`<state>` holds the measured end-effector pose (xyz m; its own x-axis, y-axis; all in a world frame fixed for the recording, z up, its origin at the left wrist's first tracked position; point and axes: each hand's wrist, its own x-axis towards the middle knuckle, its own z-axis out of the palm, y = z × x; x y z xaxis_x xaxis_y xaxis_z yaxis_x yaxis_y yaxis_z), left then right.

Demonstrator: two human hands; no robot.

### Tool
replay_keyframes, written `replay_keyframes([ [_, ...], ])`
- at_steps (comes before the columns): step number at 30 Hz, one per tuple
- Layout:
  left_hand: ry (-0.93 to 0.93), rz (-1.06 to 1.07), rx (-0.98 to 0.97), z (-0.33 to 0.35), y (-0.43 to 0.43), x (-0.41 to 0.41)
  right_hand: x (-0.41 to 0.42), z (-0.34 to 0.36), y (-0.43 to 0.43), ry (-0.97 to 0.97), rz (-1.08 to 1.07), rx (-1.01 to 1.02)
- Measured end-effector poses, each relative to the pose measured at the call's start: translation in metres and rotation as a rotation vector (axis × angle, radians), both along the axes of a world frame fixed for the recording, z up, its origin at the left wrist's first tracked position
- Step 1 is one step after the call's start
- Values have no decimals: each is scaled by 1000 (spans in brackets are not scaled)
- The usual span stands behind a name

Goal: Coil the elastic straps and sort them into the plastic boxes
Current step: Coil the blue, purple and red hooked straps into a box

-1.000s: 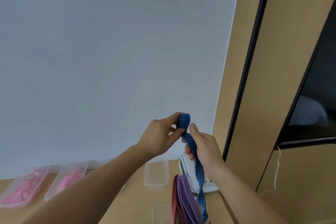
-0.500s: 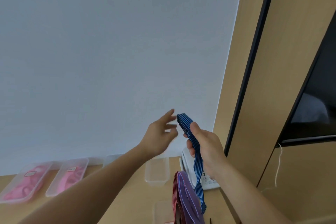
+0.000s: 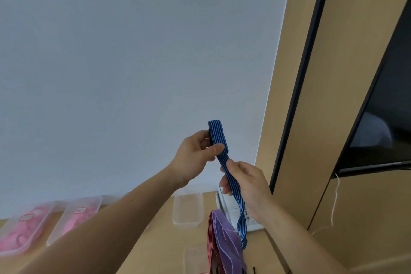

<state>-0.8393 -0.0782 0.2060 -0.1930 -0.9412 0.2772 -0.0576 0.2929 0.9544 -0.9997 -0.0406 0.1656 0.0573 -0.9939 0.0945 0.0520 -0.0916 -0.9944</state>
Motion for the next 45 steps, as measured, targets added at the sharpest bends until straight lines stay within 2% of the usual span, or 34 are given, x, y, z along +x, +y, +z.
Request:
replay_keyframes([
  [6, -335, 55, -319, -13, -2, 6, 3, 5, -2, -10, 12, 9],
  [10, -613, 187, -752, -21, -3, 9, 6, 7, -4, 24, -8, 9],
  [14, -799, 252, -1119, -25, -10, 16, 10, 8, -8, -49, 13, 31],
  [18, -860, 280, -1231, -31, -15, 23, 13, 5, -11, -90, 36, 41],
  [20, -817, 247, -1115, -34, -14, 25, 13, 3, -11, -100, 60, 25],
  [21, -753, 225, -971, -35, -11, 24, 13, 2, -11, -91, 70, 10],
  [23, -560, 175, -532, -32, -7, 20, 13, 0, -10, -68, 87, -26],
  [25, -261, 47, 11, -25, -4, 19, 13, -2, -10, -67, 83, -45],
  [26, -108, -26, 211, -22, -4, 18, 12, -3, -11, -67, 77, -52],
  [27, -6, -112, 331, -20, -3, 19, 12, -4, -11, -62, 73, -60],
  [30, 10, -278, 344, -16, 5, 18, 14, -7, -11, -29, 76, -83],
  [37, 78, -84, 180, -13, 3, 9, 13, -7, -12, -24, 42, -63],
  [41, 161, -61, 145, -8, 0, 10, 9, -9, -12, 63, 54, -65],
  [45, 254, -82, 138, -2, -2, 10, 9, -11, -15, 36, 46, 1],
])
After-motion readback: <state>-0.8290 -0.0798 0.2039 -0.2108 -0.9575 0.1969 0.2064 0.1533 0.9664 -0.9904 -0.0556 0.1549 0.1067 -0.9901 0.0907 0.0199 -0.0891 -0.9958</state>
